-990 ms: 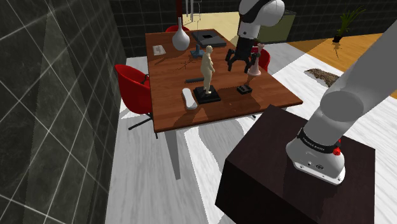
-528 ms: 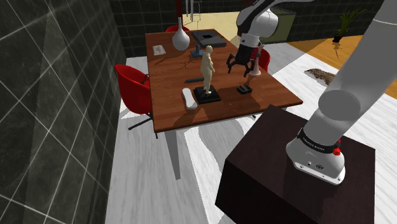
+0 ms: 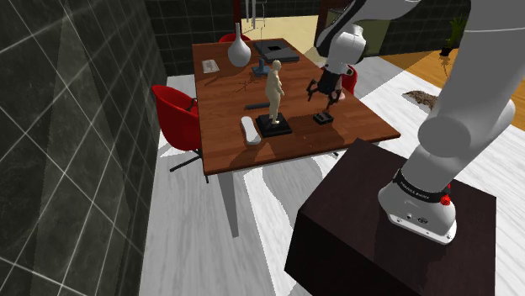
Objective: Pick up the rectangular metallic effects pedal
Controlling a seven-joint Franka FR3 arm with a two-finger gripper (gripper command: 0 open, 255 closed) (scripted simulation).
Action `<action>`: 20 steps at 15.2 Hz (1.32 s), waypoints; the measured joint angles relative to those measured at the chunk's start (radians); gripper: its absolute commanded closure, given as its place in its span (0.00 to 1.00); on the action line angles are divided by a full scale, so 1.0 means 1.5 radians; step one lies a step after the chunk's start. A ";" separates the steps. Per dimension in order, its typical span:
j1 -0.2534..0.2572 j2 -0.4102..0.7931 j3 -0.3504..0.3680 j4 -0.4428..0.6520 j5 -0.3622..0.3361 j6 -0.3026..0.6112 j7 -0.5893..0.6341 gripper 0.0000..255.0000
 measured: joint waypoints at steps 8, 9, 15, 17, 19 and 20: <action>-0.056 0.116 -0.005 0.045 0.110 0.069 0.004 0.00; -0.059 0.124 -0.002 0.045 0.117 0.075 -0.001 0.00; -0.073 0.170 0.017 0.061 0.150 0.100 -0.031 1.00; -0.073 0.172 0.018 0.062 0.152 0.102 -0.032 1.00; -0.074 0.172 0.018 0.062 0.152 0.102 -0.033 1.00; -0.074 0.172 0.018 0.062 0.152 0.102 -0.033 1.00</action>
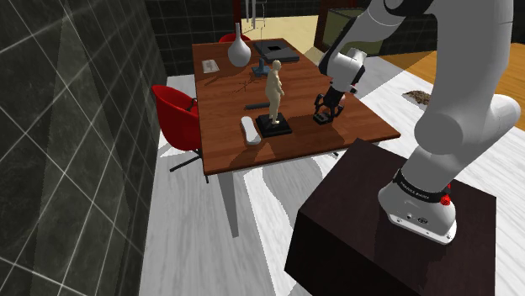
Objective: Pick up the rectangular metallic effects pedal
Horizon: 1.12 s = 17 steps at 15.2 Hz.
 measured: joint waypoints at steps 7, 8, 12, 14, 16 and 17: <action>0.003 -0.010 -0.005 -0.004 -0.008 -0.006 0.007 1.00; 0.006 -0.017 -0.008 -0.005 -0.013 -0.010 0.012 1.00; 0.015 -0.049 -0.021 -0.015 -0.035 -0.029 0.034 1.00; 0.020 -0.066 -0.027 -0.021 -0.047 -0.037 0.046 1.00; 0.024 -0.082 -0.035 -0.023 -0.060 -0.049 0.057 1.00; 0.025 -0.090 -0.038 -0.025 -0.066 -0.054 0.061 1.00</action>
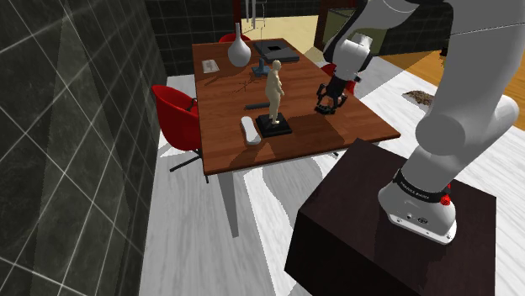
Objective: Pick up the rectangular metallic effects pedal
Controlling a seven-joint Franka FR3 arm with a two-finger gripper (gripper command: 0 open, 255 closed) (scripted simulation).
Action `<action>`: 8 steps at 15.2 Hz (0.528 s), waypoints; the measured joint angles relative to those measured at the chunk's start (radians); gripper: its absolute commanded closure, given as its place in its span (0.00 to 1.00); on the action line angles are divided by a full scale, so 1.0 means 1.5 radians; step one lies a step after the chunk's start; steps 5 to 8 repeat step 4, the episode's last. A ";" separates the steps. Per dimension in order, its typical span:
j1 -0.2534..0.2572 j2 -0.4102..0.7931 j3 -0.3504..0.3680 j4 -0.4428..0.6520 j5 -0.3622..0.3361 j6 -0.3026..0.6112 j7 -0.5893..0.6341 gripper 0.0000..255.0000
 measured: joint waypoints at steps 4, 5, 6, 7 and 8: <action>0.009 -0.029 -0.010 -0.005 -0.023 -0.019 0.024 1.00; 0.009 -0.029 -0.010 -0.005 -0.023 -0.019 0.024 1.00; 0.009 -0.029 -0.010 -0.005 -0.023 -0.019 0.024 1.00; 0.009 -0.029 -0.010 -0.005 -0.023 -0.019 0.024 1.00; 0.009 -0.029 -0.010 -0.005 -0.023 -0.019 0.024 1.00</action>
